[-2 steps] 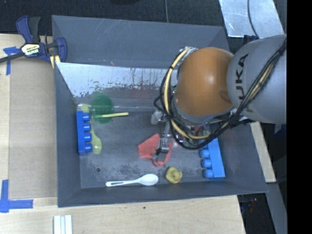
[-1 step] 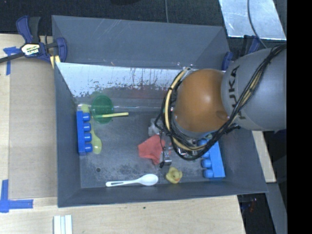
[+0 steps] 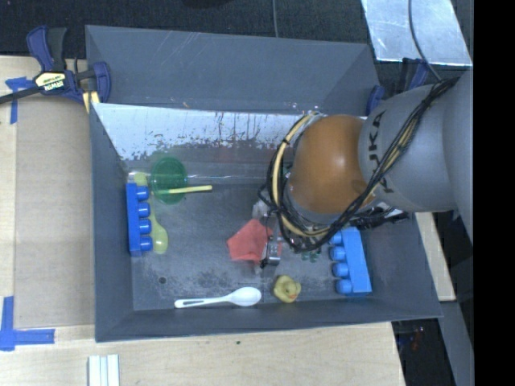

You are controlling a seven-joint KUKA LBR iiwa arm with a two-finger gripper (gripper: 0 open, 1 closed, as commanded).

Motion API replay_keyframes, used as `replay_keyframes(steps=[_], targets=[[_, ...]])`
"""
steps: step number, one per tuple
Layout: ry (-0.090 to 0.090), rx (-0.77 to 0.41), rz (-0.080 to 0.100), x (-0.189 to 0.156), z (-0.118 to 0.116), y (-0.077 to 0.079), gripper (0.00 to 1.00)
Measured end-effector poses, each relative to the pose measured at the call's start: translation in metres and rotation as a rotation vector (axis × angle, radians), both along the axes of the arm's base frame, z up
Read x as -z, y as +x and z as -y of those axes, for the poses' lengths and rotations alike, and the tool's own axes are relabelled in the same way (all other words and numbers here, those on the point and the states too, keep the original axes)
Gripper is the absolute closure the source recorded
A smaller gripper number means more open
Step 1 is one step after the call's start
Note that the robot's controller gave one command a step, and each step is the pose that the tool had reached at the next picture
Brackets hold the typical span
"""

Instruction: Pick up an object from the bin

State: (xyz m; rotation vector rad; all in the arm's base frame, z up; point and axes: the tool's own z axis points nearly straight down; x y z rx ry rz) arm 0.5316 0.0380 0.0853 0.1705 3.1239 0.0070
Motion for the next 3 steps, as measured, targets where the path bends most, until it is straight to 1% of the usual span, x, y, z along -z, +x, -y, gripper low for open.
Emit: replay_keyframes(steps=[1,2,3], targets=[[-0.004,-0.095,-0.001,0.013,0.008,0.003,1.00],[-0.004,-0.094,-0.001,0.013,0.008,0.003,1.00],[-0.005,-0.124,-0.007,-0.041,0.009,-0.002,1.00]])
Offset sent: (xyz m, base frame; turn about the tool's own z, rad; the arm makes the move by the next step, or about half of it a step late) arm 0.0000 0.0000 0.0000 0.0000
